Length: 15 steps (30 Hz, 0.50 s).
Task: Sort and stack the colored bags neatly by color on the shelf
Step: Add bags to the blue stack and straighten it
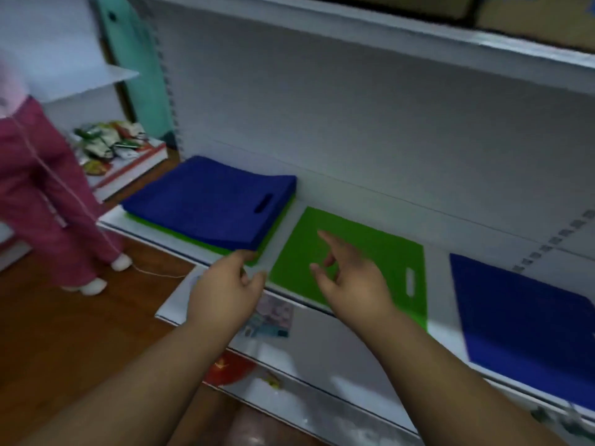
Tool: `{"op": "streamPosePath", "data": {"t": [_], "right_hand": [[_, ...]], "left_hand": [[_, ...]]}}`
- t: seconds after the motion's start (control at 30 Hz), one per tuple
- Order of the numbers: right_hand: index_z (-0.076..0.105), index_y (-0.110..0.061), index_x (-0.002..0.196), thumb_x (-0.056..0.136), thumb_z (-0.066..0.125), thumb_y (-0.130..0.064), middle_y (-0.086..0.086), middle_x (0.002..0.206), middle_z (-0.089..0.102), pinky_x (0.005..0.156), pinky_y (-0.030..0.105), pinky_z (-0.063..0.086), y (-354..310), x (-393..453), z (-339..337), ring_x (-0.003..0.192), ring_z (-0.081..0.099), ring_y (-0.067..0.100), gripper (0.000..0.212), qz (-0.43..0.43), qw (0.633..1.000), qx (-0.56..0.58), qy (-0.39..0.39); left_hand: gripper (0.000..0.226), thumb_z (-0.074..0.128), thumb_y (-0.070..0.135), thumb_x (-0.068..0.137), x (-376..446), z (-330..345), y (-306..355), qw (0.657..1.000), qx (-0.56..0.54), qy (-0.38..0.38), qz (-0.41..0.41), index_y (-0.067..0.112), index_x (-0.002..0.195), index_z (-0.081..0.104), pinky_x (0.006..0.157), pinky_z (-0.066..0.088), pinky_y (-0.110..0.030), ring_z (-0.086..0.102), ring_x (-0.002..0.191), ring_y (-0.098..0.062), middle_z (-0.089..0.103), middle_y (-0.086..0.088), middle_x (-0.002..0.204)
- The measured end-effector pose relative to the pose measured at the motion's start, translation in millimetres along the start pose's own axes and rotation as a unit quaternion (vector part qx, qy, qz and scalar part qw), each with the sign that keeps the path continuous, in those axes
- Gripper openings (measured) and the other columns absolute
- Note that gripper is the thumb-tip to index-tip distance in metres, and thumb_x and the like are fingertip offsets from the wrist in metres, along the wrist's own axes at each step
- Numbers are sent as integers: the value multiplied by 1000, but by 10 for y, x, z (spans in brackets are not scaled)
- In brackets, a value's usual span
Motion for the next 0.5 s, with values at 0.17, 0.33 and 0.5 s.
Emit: {"op": "streamPosePath", "data": {"t": [0.17, 0.33, 0.5], "right_hand": [[11, -49, 151, 92, 57, -42, -3, 71, 64, 66, 37, 52, -789, 507, 674, 68, 61, 19, 75, 38, 992, 0, -124], [7, -50, 151, 91, 56, -53, 2, 131, 61, 77, 36, 56, -955, 789, 1064, 97, 66, 28, 77, 123, 969, -74, -201], [58, -29, 128, 93, 56, -50, -3, 126, 61, 83, 28, 49, -981, 638, 1150, 103, 64, 23, 40, 178, 977, 26, -111]], "left_hand": [[42, 61, 29, 89, 234, -681, -688, 997, -38, -31, -57, 33, 131, 56, 73, 50, -34, 61, 77, -12, 62, 6, 76], [53, 61, 21, 92, 398, -893, -1014, 973, -157, -116, -125, 34, 141, 45, 67, 51, -26, 61, 75, -13, 57, 4, 73], [50, 61, 19, 96, 467, -901, -1145, 861, -418, -146, -249, 42, 135, 41, 58, 50, -29, 61, 64, -17, 68, -8, 103]]}}
Point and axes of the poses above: each hand's wrist, its own x-axis towards the middle knuckle, its own z-axis out of the palm, y = z × x, the point moved 1 cm from there along x, towards the middle knuckle
